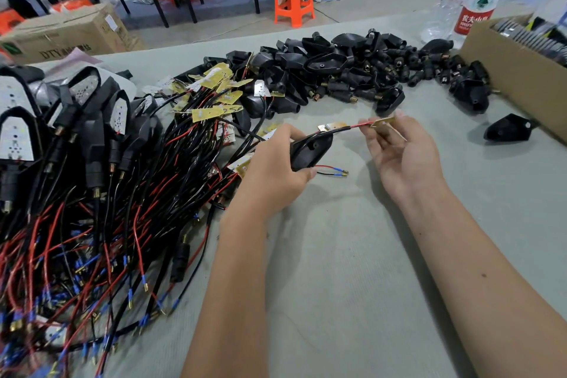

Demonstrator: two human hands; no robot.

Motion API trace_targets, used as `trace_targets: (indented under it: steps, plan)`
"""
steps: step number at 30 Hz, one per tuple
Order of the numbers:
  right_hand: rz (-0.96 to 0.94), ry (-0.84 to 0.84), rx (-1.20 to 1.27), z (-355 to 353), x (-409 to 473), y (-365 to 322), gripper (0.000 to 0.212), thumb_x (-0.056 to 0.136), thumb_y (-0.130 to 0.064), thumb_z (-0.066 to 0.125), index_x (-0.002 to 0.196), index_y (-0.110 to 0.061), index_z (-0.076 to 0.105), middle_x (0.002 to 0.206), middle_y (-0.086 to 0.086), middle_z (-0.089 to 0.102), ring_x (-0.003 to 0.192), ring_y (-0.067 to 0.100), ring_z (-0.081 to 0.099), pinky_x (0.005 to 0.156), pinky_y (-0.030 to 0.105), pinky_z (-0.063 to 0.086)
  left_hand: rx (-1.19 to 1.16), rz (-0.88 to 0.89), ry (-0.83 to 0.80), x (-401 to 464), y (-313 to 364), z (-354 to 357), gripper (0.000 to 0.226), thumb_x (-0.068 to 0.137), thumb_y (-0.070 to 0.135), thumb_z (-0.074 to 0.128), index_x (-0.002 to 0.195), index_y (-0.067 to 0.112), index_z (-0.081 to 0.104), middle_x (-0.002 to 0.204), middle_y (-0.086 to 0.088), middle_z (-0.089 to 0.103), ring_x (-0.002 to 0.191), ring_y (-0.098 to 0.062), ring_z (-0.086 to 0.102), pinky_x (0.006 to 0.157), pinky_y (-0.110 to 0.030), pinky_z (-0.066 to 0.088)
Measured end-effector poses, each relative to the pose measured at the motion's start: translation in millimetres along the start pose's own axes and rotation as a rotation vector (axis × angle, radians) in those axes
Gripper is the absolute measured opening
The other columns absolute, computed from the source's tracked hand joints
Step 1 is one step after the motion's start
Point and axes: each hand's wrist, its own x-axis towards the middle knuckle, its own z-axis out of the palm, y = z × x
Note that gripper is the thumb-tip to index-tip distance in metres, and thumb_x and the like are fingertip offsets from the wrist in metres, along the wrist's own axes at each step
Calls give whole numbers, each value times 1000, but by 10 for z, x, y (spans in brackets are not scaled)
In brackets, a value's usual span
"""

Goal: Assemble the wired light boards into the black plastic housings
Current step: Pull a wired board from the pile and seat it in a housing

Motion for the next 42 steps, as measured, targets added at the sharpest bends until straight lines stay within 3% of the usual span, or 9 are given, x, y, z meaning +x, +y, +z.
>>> trace_targets:
  steps: [4, 11, 17, 20, 23, 27, 32, 36, 42]
  plan:
    - [-15, -71, 82, 4, -6, -11, 14, 102, -1, 51, 100, 7, 62, 105, 28, 73, 106, 42, 73, 84, 33, 61, -47, -13, -8, 8, -1, 52, 39, 81, 22, 86, 111, 20, 60, 93, 1, 71, 81, -21, 68, 79, -44, 58]
    - [-156, 22, -349, -32, 11, 14, 23, 100, 0, 55, 88, -10, 73, 83, 7, 71, 69, 16, 63, 58, 24, 50, 44, 43, 22, 1, -83, 20, 38, 77, 29, 88, 112, 33, 74, 84, 18, 67, 85, 1, 59, 72, -22, 46]
    - [-344, 204, -479, -107, 105, -5, 27, 97, 2, 48, 102, -12, 70, 70, 2, 57, 52, 10, 48, 50, 23, 40, 28, -23, 133, -2, -69, -20, 54, 75, 31, 90, 123, 27, 65, 98, 10, 74, 88, -8, 66, 82, -27, 50]
    - [-478, 190, -618, -130, 97, 12, 30, 93, -4, 48, 111, -19, 68, 71, -2, 53, 50, 9, 49, 50, 24, 41, 32, -40, 145, 2, -57, -19, 50, 72, 29, 92, 112, 25, 62, 94, 12, 75, 72, 1, 62, 73, -28, 48]
    - [-551, 139, -753, -127, 66, 47, 28, 93, -12, 52, 110, -25, 70, 81, 0, 59, 54, 13, 57, 55, 30, 45, 28, 3, 116, -9, 4, 12, 46, 71, 29, 92, 107, 25, 65, 92, 10, 76, 80, -10, 69, 79, -37, 57]
    - [-557, 31, -748, -81, 7, 55, 20, 94, -11, 58, 108, -21, 70, 75, -6, 64, 56, 14, 60, 53, 28, 47, -17, 65, 144, 9, 98, 72, 47, 72, 32, 91, 114, 24, 71, 98, 5, 76, 89, -17, 73, 84, -43, 58]
    - [-470, -182, -721, -3, -78, 92, 14, 91, -4, 72, 104, -11, 72, 62, 0, 66, 52, 15, 58, 49, 23, 44, 50, 170, 175, 23, 247, 165, 54, 75, 36, 87, 125, 25, 71, 102, 7, 72, 74, -16, 68, 79, -42, 57]
    - [-434, -179, -725, 5, -96, 105, 18, 87, -7, 79, 101, -8, 69, 64, 2, 70, 46, 16, 54, 48, 21, 42, 149, 137, 243, 9, 284, 183, 42, 73, 43, 87, 111, 30, 74, 65, 26, 57, 74, -16, 65, 75, -41, 54]
    - [-442, -121, -764, -20, -79, 105, 17, 84, -8, 81, 95, -12, 69, 62, -1, 70, 46, 13, 55, 48, 21, 43, 26, 69, 132, 55, 245, 213, 23, 86, 27, 77, 109, 22, 78, 89, 9, 73, 85, -16, 68, 84, -40, 56]
